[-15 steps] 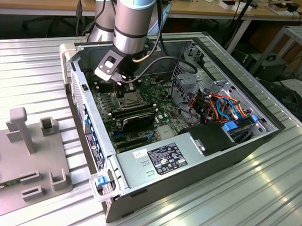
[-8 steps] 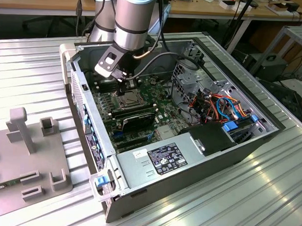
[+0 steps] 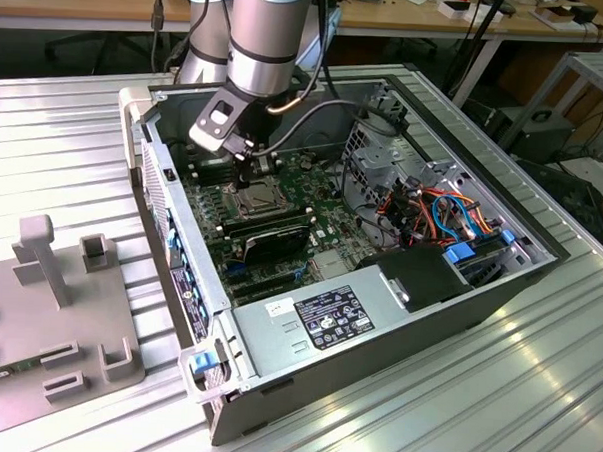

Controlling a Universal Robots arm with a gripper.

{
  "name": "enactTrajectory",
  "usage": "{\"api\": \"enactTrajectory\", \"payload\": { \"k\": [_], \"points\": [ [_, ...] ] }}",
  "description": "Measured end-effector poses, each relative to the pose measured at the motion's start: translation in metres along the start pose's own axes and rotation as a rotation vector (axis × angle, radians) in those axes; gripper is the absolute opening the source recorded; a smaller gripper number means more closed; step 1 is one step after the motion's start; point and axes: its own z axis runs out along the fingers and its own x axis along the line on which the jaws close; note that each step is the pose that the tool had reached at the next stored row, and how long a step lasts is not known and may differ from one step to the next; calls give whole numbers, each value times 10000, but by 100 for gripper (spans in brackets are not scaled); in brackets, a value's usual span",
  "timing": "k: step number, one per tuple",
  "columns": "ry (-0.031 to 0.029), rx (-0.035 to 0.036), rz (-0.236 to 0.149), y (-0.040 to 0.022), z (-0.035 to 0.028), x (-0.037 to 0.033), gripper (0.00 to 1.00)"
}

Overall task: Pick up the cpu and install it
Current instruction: 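Close the cpu cover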

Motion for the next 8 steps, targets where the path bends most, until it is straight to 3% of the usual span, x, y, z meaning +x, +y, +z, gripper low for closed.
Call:
{"api": "enactTrajectory", "payload": {
  "k": [3, 8],
  "points": [
    [-2, 2, -2, 7, -2, 0, 11],
    [-2, 1, 1, 133, -1, -4, 11]
  ]
}}
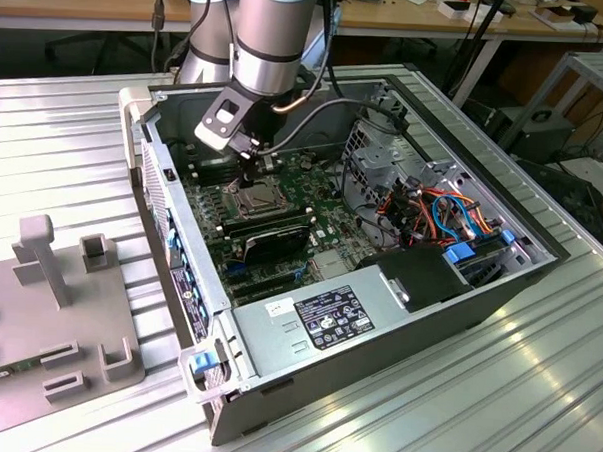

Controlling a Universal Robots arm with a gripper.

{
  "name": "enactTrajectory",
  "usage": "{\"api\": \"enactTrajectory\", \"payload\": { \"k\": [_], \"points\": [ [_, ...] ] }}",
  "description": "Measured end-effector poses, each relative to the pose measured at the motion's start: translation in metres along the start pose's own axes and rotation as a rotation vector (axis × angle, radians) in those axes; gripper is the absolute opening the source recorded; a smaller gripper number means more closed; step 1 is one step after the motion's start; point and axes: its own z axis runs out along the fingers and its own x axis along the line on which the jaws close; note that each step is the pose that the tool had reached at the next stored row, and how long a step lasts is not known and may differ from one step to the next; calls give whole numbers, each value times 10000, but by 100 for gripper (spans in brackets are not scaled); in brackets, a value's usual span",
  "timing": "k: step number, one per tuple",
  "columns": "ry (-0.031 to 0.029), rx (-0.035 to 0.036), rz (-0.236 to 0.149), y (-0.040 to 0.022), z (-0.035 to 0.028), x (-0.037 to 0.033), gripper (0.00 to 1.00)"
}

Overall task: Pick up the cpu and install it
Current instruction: 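Close the cpu cover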

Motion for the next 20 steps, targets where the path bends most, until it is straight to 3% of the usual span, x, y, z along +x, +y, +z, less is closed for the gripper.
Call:
{"api": "enactTrajectory", "payload": {
  "k": [3, 6, 20],
  "points": [
    [0, 0, 0, 108, 1, -3, 11],
    [0, 1, -1, 160, 1, -4, 11],
    [0, 0, 0, 190, 2, -5, 11]
  ]
}}
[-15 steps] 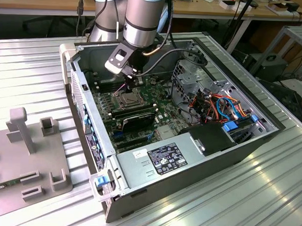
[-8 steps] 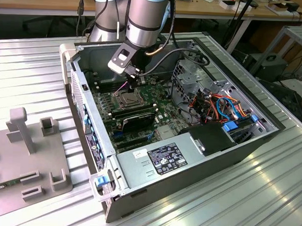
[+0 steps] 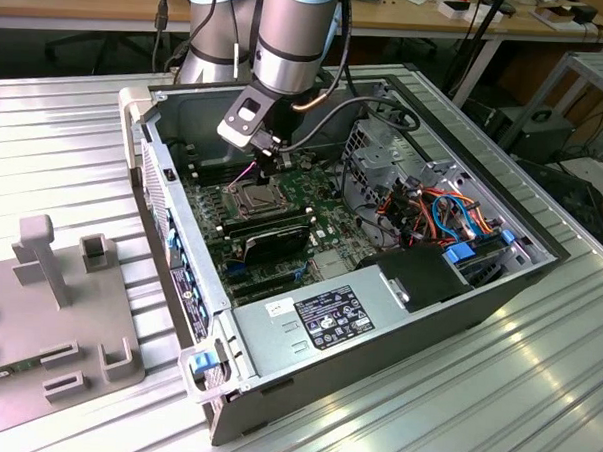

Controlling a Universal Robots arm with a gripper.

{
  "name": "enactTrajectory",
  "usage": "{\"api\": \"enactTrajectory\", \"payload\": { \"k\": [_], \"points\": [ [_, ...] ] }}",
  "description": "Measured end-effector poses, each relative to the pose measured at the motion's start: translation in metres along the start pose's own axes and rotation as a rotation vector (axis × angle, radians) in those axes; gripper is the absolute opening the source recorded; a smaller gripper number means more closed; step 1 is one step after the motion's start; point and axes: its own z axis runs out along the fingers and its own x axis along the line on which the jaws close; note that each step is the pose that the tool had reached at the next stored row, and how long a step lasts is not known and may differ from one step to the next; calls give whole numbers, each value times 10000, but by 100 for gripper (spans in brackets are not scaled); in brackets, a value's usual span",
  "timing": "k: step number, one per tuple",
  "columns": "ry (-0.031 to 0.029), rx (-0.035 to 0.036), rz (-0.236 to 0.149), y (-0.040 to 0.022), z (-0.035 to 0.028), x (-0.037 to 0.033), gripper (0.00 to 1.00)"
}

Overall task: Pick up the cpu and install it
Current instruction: 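Close the cpu cover, then install the first cpu locking lever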

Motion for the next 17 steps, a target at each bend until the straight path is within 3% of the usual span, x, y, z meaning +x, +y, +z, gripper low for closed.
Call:
{"api": "enactTrajectory", "payload": {
  "k": [17],
  "points": [
    [0, 0, -29, 13, 0, -1, 11]
  ]
}}
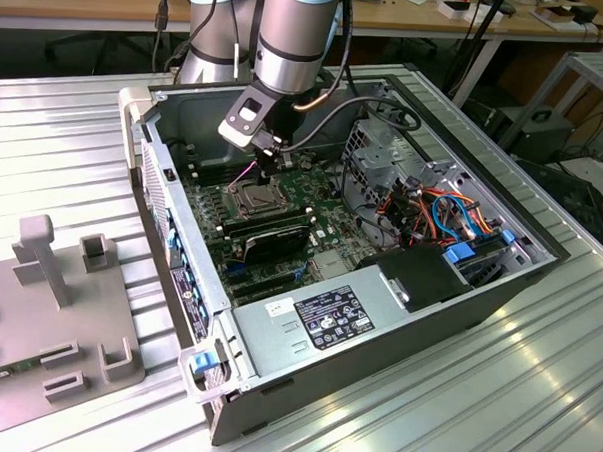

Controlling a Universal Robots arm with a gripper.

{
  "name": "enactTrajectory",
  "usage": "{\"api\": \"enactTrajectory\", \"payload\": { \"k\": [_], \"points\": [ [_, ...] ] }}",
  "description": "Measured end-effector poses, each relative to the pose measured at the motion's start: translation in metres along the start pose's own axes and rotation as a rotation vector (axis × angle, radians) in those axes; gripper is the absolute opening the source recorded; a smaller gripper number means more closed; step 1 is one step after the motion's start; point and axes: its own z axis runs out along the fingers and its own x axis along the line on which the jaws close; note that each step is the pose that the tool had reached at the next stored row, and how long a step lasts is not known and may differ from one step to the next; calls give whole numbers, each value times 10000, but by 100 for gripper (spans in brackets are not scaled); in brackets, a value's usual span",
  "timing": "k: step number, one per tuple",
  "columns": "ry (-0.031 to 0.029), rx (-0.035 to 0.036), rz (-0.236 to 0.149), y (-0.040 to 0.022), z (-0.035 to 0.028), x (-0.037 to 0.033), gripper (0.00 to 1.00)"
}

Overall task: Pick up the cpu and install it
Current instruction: 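Install the first cpu locking lever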

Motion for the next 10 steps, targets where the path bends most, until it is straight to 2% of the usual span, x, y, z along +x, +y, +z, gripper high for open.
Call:
{"api": "enactTrajectory", "payload": {
  "k": [3, 10],
  "points": [
    [3, 1, -237, 0, 0, 0, 11],
    [19, 13, -2096, 0, 0, 0, 11]
  ]
}}
